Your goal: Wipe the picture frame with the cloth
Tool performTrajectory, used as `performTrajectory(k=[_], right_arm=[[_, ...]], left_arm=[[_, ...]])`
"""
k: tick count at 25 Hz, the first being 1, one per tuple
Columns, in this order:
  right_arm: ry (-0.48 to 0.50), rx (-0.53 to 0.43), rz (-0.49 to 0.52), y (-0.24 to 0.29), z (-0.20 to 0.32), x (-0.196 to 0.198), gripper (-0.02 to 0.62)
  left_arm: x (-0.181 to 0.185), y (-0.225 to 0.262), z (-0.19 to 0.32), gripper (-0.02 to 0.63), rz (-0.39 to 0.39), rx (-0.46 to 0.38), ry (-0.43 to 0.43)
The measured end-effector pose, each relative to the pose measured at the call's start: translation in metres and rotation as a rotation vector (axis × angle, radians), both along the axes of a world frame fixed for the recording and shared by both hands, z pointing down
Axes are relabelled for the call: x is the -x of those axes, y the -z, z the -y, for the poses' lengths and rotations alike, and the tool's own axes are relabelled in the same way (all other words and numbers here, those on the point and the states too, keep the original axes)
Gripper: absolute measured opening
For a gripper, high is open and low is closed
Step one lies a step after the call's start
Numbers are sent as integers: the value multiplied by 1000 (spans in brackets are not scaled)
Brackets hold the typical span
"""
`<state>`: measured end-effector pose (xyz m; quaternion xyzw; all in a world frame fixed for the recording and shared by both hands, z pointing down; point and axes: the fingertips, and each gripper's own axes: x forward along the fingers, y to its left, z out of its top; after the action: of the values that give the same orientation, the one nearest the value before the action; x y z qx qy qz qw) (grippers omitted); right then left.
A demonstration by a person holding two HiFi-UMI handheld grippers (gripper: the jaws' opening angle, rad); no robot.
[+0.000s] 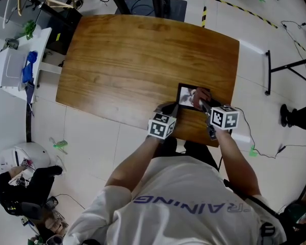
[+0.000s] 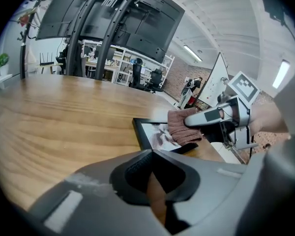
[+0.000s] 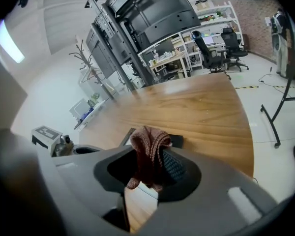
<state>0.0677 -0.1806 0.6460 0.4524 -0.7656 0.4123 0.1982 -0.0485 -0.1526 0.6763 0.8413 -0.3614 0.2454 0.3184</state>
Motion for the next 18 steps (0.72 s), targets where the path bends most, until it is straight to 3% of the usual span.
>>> performTrajectory(k=[8,18], right_arm=[[-145,13,71,-2,-10,-45,129],[-129,-22,68,11,-7,-36,129]], left_arm=[[1,0,1,5,3,-6,1],[2,0,-5,5,13,-14,-33]])
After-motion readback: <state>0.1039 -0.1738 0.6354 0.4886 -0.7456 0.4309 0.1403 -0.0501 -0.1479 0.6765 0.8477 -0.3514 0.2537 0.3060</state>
